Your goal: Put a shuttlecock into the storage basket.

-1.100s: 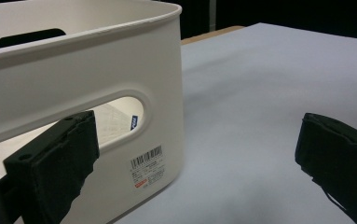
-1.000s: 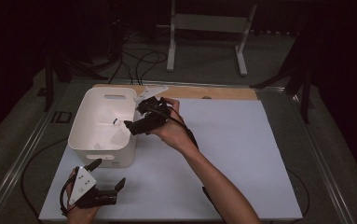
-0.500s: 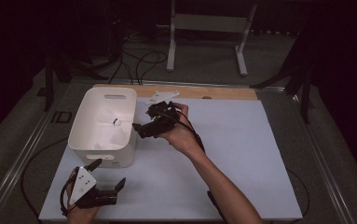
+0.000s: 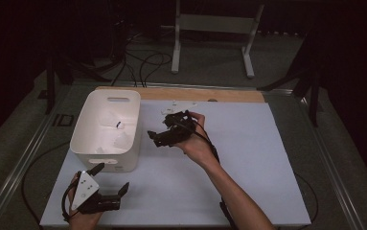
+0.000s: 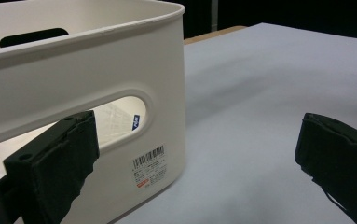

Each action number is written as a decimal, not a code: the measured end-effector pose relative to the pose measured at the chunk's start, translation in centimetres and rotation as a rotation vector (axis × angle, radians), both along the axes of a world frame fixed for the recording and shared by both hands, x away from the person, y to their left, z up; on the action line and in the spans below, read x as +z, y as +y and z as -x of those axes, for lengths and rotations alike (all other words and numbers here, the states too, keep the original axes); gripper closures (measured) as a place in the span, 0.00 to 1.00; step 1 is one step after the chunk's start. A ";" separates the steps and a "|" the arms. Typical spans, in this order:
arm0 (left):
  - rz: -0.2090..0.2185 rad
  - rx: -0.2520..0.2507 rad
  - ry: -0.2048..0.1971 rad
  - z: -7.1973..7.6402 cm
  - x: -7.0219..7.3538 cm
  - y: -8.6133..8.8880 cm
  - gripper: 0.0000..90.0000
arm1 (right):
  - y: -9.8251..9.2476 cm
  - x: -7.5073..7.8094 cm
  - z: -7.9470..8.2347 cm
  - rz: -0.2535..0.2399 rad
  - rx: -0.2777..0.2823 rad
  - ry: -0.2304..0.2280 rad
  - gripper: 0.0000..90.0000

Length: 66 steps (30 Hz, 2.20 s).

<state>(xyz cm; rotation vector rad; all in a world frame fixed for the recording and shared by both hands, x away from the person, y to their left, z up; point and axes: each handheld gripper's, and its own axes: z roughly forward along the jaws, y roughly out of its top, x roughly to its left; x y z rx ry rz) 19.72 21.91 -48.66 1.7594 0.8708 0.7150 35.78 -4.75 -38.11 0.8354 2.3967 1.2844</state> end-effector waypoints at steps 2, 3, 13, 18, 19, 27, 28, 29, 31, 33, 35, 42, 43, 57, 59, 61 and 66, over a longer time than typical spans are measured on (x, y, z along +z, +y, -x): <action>-0.002 0.001 0.002 0.0 0.0 0.0 0.00 | -0.4 -0.2 0.2 0.002 -0.004 -0.009 0.10; -0.001 0.001 0.001 0.0 0.0 0.0 0.00 | -0.6 -0.3 0.3 -0.002 -0.008 -0.004 0.10; -0.002 0.001 0.002 0.0 0.0 0.0 0.00 | -2.5 -1.2 1.6 -0.029 -0.027 -0.023 0.10; -0.001 0.002 0.004 0.0 0.0 0.0 0.00 | -3.3 -1.7 2.1 -0.031 -0.036 -0.036 0.10; -0.002 0.002 0.003 0.0 0.0 0.0 0.00 | -3.5 -1.7 2.1 -0.030 -0.037 -0.038 0.10; -0.002 0.006 0.004 0.0 0.0 0.0 0.00 | -4.9 -2.6 2.4 -0.043 -0.068 -0.031 0.10; -0.002 0.007 0.005 -0.1 -0.1 -0.1 0.00 | -5.1 -2.7 2.5 -0.046 -0.068 -0.035 0.10; -0.003 0.007 0.005 -0.1 -0.1 -0.1 0.00 | -5.2 -2.8 2.6 -0.044 -0.068 -0.032 0.10; -0.003 0.008 0.005 -0.1 -0.1 -0.1 0.00 | -5.5 -3.1 2.7 -0.047 -0.071 -0.031 0.10; -0.002 0.010 0.005 -0.1 -0.1 -0.1 0.00 | -5.9 -3.2 2.8 -0.049 -0.079 -0.033 0.10; -0.001 0.012 0.006 -0.1 -0.1 0.0 0.00 | -6.1 -3.3 2.8 -0.053 -0.080 -0.033 0.10; -0.005 0.013 0.008 -0.1 -0.1 -0.1 0.00 | -6.7 -3.6 3.0 -0.056 -0.091 -0.037 0.10; -0.007 0.013 0.010 -0.2 -0.1 -0.1 0.00 | -7.9 -4.3 3.2 -0.066 -0.107 -0.030 0.09; -0.002 0.022 0.007 -0.2 0.0 0.0 0.00 | -11.0 -4.9 4.4 -0.065 -0.164 -0.061 0.09; 0.000 0.026 0.006 -0.2 0.0 0.1 0.00 | -11.6 -5.0 4.7 -0.068 -0.170 -0.058 0.09; 0.003 0.028 0.006 -0.2 0.0 0.1 0.00 | -11.9 -5.2 4.9 -0.067 -0.175 -0.061 0.09; 0.005 0.034 0.009 -0.2 0.0 0.2 0.00 | -13.1 -5.7 5.5 -0.063 -0.185 -0.071 0.09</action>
